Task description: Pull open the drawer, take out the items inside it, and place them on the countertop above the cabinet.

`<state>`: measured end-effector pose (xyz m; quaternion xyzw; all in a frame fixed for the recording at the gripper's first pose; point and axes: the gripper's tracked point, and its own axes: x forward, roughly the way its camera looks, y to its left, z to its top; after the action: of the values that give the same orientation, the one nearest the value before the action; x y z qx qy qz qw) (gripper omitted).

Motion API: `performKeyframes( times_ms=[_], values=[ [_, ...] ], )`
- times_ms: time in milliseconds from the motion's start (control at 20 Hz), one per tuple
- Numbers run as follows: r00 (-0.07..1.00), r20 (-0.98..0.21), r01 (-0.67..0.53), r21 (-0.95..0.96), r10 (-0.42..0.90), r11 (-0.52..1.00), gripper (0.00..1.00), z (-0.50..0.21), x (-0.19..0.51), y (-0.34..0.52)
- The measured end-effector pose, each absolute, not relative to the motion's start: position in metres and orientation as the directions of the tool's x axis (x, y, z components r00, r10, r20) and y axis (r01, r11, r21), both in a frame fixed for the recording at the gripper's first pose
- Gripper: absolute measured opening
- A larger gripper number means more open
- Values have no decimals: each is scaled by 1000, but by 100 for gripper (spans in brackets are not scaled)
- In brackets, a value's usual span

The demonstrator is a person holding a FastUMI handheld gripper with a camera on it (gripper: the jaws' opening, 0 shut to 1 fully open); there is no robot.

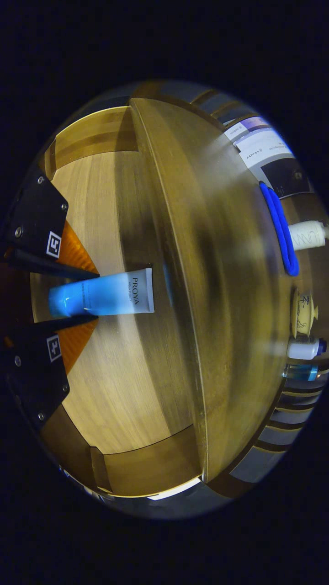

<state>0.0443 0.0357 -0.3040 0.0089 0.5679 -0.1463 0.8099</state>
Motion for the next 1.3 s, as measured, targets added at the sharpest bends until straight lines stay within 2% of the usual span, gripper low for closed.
performKeyframes(
  times_ms=[950,1300],
  values=[
    [441,-855,256,-171,-273,951,45,-193,12,53],
    [517,-810,241,-173,-277,955,46,-156,37,57]
  ],
)
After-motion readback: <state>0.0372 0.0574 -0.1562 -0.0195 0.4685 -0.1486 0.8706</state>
